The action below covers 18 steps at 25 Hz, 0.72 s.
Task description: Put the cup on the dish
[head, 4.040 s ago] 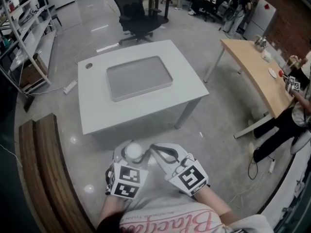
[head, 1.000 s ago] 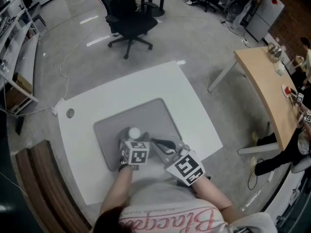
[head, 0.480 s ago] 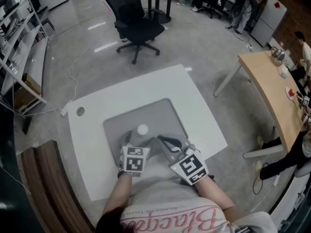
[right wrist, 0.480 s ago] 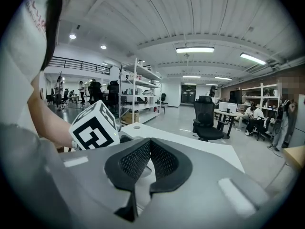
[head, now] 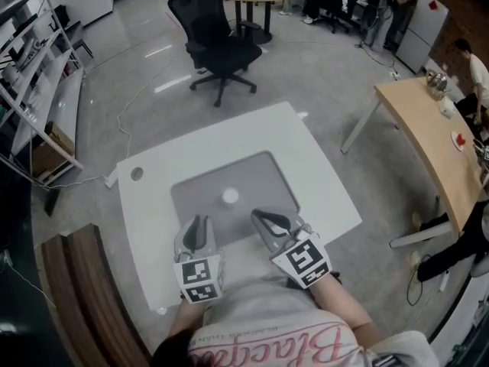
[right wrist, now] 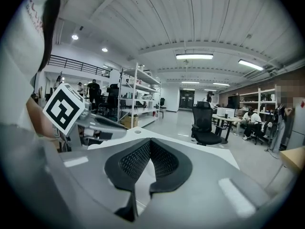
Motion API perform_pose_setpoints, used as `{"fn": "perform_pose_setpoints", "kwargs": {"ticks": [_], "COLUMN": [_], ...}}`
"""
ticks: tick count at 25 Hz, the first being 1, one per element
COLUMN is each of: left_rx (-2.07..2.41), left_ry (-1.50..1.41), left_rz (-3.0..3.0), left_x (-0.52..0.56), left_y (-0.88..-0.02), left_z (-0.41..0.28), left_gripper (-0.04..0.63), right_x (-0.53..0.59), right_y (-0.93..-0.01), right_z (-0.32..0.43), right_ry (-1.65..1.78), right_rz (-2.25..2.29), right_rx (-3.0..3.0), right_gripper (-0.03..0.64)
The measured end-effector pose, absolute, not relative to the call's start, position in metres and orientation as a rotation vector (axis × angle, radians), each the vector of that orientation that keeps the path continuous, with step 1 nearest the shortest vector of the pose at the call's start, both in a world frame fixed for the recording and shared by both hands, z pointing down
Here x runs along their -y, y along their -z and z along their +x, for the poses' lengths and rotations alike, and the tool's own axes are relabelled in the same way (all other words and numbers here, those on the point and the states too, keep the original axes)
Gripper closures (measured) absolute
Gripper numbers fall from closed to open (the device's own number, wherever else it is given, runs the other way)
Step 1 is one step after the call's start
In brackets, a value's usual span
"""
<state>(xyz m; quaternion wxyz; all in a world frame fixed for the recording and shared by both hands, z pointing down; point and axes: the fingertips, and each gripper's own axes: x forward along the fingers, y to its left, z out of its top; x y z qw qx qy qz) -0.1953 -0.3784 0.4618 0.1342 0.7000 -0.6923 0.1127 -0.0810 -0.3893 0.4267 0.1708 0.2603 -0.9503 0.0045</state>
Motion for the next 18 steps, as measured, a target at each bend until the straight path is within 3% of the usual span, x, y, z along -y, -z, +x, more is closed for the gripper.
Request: {"fn": "perform_pose_setpoints", "kwargs": {"ticks": [1,18], "left_rx": [2.060,2.037], "left_ry": [-0.257,-0.102], "left_rz": [2.008,2.057], "left_x": [0.372,0.315], "left_y": [-0.455,-0.438], "left_z": [-0.202,-0.202], "left_gripper": [0.595,0.595], "right_x": [0.387,0.345], "right_y": [-0.426,-0.415], "right_z": [-0.080,-0.086], "right_ry": [-0.008,0.088], "right_rz": [0.745,0.764], "right_rx": [2.700,2.713], "right_gripper": [0.615,0.615]}}
